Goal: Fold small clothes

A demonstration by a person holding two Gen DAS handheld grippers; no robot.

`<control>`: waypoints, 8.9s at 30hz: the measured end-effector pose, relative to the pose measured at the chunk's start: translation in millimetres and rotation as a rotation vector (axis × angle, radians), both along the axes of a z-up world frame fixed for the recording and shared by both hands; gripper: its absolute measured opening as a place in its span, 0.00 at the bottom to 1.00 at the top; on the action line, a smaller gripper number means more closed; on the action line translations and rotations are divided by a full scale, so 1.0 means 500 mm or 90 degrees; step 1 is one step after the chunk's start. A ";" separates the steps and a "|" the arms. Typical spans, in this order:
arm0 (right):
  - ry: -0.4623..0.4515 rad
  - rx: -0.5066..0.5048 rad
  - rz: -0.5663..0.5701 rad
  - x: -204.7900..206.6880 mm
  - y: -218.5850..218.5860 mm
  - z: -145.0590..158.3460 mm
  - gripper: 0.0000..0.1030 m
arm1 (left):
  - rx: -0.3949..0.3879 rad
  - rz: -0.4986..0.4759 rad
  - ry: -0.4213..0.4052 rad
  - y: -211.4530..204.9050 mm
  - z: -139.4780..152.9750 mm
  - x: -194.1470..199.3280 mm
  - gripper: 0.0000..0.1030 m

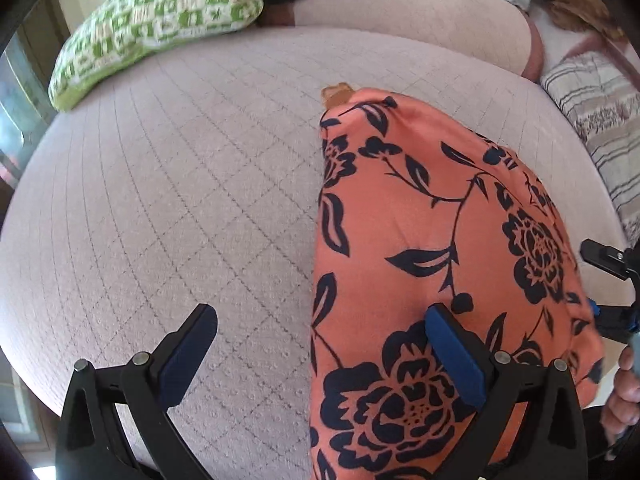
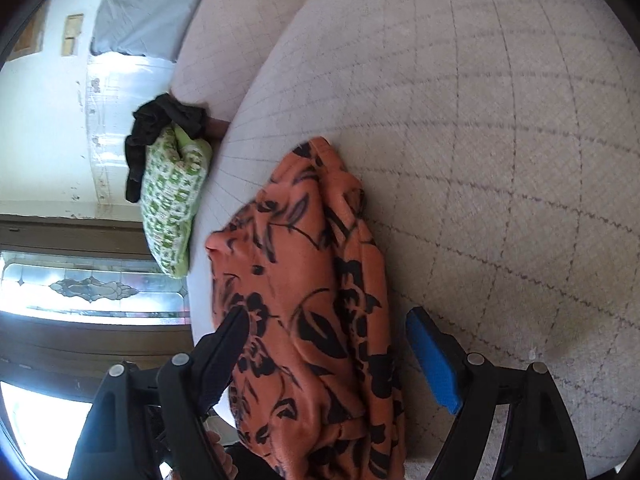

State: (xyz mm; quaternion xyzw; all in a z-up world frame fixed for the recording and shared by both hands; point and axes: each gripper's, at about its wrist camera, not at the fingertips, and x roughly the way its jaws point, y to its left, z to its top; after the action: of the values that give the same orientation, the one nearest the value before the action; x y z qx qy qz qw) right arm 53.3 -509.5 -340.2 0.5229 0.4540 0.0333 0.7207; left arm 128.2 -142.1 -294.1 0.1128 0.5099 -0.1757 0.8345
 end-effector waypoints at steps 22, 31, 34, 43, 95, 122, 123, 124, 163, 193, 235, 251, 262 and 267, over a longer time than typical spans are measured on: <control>-0.063 -0.020 0.058 0.077 0.096 -0.011 0.86 | 0.010 -0.019 -0.062 -0.036 -0.009 -0.011 1.00; -0.069 -0.047 0.069 0.091 0.122 -0.011 0.83 | -0.009 -0.013 -0.041 -0.036 -0.008 0.007 1.00; -0.063 -0.050 0.072 0.091 0.119 -0.015 0.78 | -0.044 -0.016 -0.007 -0.029 -0.004 0.022 1.00; -0.064 -0.038 0.073 0.084 0.104 -0.022 0.74 | -0.200 -0.075 0.084 -0.026 0.017 0.056 1.00; -0.109 -0.125 -0.016 0.095 0.125 0.063 0.74 | -0.286 0.008 0.160 0.151 -0.042 0.050 0.83; -0.094 -0.007 0.094 0.130 0.204 0.003 0.69 | -0.316 0.001 0.164 0.046 -0.025 0.105 0.59; -0.106 -0.025 0.097 0.130 0.214 0.015 0.68 | -0.310 -0.003 0.155 0.040 -0.018 0.101 0.55; -0.121 -0.030 0.096 0.130 0.220 0.026 0.67 | -0.307 -0.005 0.144 0.034 -0.010 0.100 0.53; -0.166 -0.075 0.076 0.281 0.367 0.063 0.62 | -0.112 0.053 -0.055 0.114 0.072 0.161 0.48; -0.094 -0.177 0.057 0.217 0.318 0.072 0.70 | -0.188 0.082 -0.013 0.187 -0.016 0.195 0.98; -0.029 -0.298 0.289 0.591 0.608 0.141 0.39 | -0.119 0.074 -0.038 0.238 0.046 0.178 1.00; -0.086 -0.308 0.173 0.532 0.541 0.172 0.39 | -0.125 0.077 -0.053 0.260 0.057 0.197 1.00; -0.061 -0.380 0.216 0.221 0.529 0.200 0.44 | -0.005 0.147 -0.098 0.281 0.029 0.193 1.00; -0.063 -0.384 0.208 0.130 0.533 0.107 0.45 | -0.022 0.166 -0.069 0.303 0.025 0.192 1.00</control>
State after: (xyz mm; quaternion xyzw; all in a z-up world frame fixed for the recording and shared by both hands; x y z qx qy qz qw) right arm 118.1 -242.9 -286.7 0.2044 0.4855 0.0379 0.8491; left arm 224.4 9.2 -281.8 0.0406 0.4713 -0.0684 0.8784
